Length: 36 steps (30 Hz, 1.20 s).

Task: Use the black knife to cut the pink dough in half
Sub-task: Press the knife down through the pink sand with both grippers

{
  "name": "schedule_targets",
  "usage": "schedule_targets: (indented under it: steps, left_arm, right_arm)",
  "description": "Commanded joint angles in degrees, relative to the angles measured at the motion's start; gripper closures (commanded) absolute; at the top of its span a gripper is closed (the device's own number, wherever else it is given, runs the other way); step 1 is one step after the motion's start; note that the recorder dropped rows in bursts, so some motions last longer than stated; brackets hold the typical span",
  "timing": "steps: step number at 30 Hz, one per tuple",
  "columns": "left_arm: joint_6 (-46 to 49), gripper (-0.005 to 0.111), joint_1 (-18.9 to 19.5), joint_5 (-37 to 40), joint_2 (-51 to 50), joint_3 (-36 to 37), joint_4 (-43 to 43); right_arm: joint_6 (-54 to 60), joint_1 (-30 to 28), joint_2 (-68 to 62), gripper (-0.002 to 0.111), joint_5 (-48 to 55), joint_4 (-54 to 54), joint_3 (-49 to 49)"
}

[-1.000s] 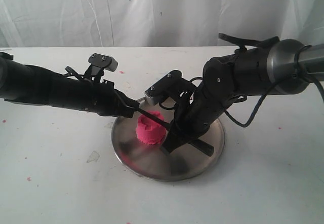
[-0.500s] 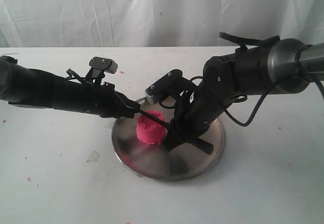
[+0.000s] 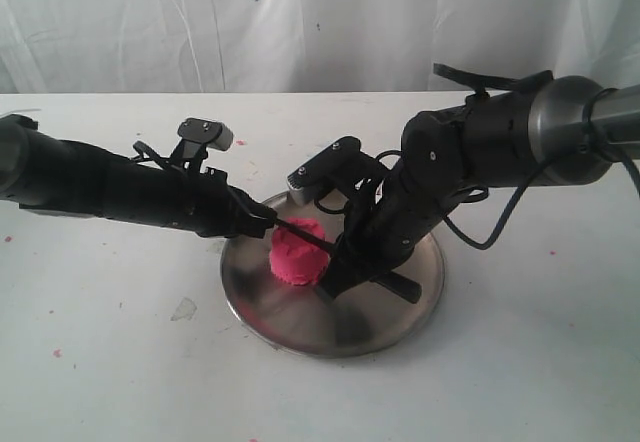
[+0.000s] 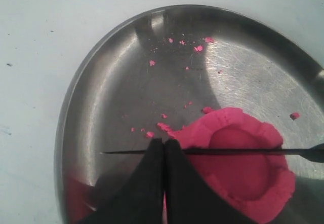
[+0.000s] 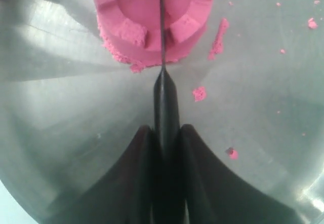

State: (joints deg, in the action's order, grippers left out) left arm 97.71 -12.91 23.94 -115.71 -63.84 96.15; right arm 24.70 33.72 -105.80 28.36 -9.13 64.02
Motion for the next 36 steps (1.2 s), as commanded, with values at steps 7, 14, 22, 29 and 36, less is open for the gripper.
schedule_targets:
  steps: [7, 14, 22, 29, 36]
  left_arm:
    - [0.16, 0.107, -0.5, 0.13, -0.76, 0.43, -0.63]
    - [0.16, 0.107, -0.39, -5.83, 3.35, 0.43, -1.08]
    - [-0.97, 0.107, -0.39, -3.91, 1.5, -3.87, -2.6]
    - [-2.8, 0.107, -0.5, -1.13, -2.19, -3.62, -4.71]
    - [-3.31, 0.107, -0.5, 0.05, -2.53, -3.62, -5.47]
  right_arm:
    - [0.52, 0.07, -1.77, 0.108, 0.84, -1.19, -0.07]
    - [0.52, 0.07, -2.01, 0.108, 1.09, -1.19, -0.07]
    - [0.52, 0.07, -2.01, 0.108, 1.2, -1.19, -0.07]
    - [0.52, 0.07, -2.01, 0.108, 1.11, -1.19, -0.07]
    - [0.52, 0.07, -2.01, 0.108, 1.43, -1.19, -0.07]
